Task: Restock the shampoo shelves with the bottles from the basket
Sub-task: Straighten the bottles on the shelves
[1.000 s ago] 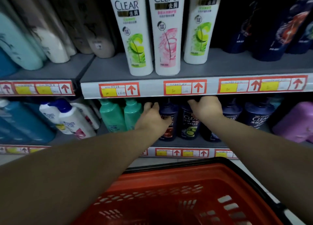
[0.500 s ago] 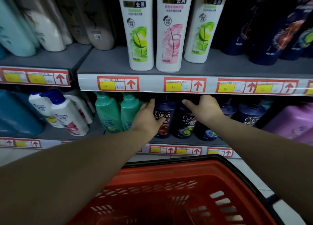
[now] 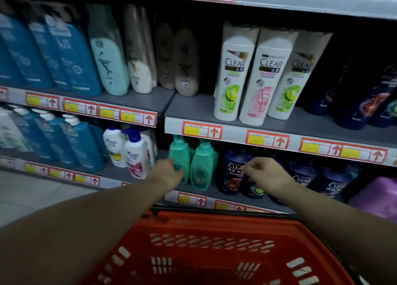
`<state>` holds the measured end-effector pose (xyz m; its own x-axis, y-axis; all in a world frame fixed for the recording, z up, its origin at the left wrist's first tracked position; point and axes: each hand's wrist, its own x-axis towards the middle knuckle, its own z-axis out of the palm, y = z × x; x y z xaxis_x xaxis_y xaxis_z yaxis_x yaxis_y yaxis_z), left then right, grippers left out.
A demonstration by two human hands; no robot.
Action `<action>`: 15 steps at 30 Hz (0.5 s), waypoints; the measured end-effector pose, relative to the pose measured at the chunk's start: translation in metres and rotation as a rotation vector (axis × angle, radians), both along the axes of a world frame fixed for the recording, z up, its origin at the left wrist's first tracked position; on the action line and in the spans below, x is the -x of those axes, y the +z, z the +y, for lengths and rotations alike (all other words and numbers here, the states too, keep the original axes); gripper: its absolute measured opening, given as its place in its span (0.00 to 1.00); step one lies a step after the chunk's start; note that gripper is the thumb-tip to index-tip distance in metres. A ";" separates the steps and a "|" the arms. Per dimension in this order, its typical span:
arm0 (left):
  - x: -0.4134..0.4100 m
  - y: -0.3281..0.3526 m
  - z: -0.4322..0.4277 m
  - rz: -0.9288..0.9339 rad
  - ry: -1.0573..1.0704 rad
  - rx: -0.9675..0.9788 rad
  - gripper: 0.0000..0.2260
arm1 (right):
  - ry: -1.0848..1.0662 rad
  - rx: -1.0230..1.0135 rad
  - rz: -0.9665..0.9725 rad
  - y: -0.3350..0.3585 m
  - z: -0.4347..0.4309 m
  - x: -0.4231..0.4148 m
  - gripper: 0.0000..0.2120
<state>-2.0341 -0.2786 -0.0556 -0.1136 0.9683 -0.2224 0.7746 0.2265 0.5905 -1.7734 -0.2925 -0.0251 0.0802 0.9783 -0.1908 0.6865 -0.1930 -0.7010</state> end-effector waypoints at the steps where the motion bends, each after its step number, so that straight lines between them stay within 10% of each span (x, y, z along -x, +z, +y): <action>1: 0.007 0.000 0.000 -0.011 0.022 -0.008 0.15 | 0.035 -0.004 0.028 0.001 0.002 0.013 0.09; 7: 0.030 -0.010 0.015 -0.117 0.102 -0.043 0.16 | 0.013 -0.043 0.102 -0.005 0.027 0.078 0.31; 15: 0.026 -0.036 0.058 -0.273 0.109 -0.084 0.30 | -0.087 -0.141 0.027 -0.028 0.074 0.118 0.22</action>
<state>-2.0598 -0.2210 -0.0920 -0.1650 0.9700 -0.1783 0.5583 0.2409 0.7939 -1.8917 -0.2185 -0.0531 0.1624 0.9851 -0.0558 0.6521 -0.1496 -0.7432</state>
